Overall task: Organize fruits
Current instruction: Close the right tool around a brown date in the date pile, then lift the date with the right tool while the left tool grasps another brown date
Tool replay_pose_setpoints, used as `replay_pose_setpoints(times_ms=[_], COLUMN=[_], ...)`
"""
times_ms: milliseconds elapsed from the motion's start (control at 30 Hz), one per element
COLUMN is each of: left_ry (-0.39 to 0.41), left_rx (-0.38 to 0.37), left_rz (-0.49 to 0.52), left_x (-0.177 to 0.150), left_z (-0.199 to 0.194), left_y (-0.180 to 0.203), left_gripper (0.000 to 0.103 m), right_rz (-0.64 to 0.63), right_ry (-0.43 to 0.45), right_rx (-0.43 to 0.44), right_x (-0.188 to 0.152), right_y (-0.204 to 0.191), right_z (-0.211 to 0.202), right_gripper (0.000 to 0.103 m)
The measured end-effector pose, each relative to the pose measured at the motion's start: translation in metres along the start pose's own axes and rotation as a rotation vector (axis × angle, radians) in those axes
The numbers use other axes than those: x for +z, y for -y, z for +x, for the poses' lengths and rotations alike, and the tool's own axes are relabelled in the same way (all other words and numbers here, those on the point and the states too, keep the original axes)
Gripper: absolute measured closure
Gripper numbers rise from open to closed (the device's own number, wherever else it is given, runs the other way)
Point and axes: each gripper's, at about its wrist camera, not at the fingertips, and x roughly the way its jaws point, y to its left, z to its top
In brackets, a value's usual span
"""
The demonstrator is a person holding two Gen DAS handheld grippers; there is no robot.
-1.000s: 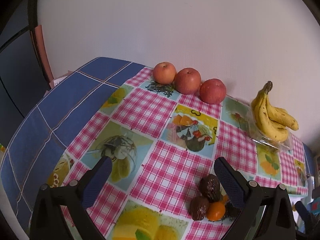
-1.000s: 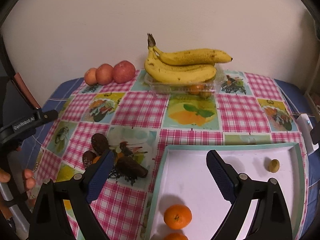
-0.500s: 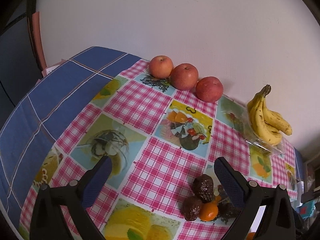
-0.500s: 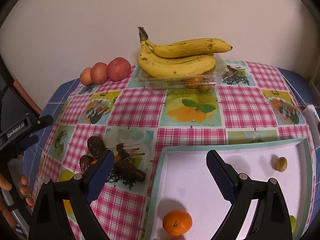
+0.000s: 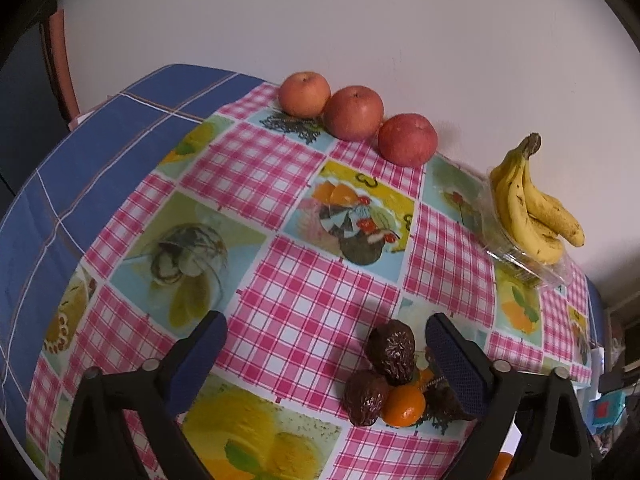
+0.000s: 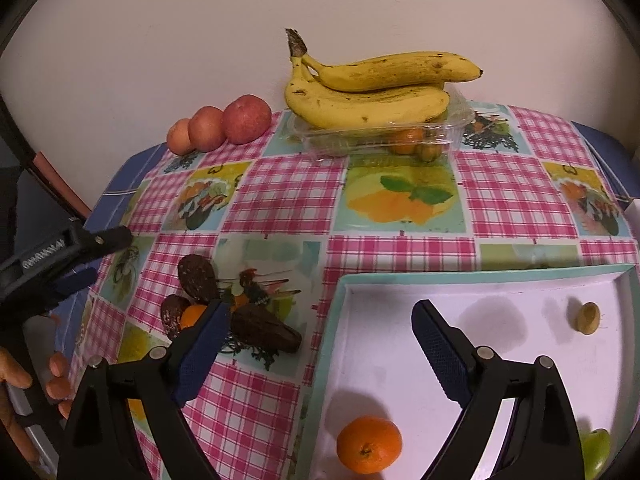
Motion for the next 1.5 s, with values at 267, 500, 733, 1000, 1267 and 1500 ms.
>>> replay_pose_setpoints(times_ms=[267, 500, 733, 1000, 1267, 1500], left_ry=[-0.029, -0.071, -0.132, -0.146, -0.146, -0.165], left_rx=[-0.031, -0.040, -0.065, -0.059, -0.061, -0.098], left_rz=[-0.045, -0.072, -0.064, -0.092, -0.122, -0.132], left_x=[0.000, -0.004, -0.013, -0.015, -0.015, -0.019], left_z=[0.008, 0.019, 0.029, 0.032, 0.030, 0.024], left_y=[-0.010, -0.015, -0.009, -0.015, -0.017, -0.012], left_gripper=[0.012, 0.013, 0.014, 0.014, 0.014, 0.026], right_rz=[-0.036, -0.059, -0.071, -0.090, -0.087, -0.052], right_ry=[0.010, -0.038, -0.094, -0.094, -0.082, -0.032], right_rx=[0.033, 0.061, 0.039, 0.015, 0.034, 0.070], right_x=[-0.002, -0.008, -0.017, -0.019, -0.019, -0.010], right_y=[-0.016, -0.031, -0.041, -0.043, -0.043, -0.038], right_z=[0.008, 0.026, 0.049, 0.055, 0.052, 0.029], right_gripper=[0.039, 0.049, 0.051, 0.056, 0.067, 0.067])
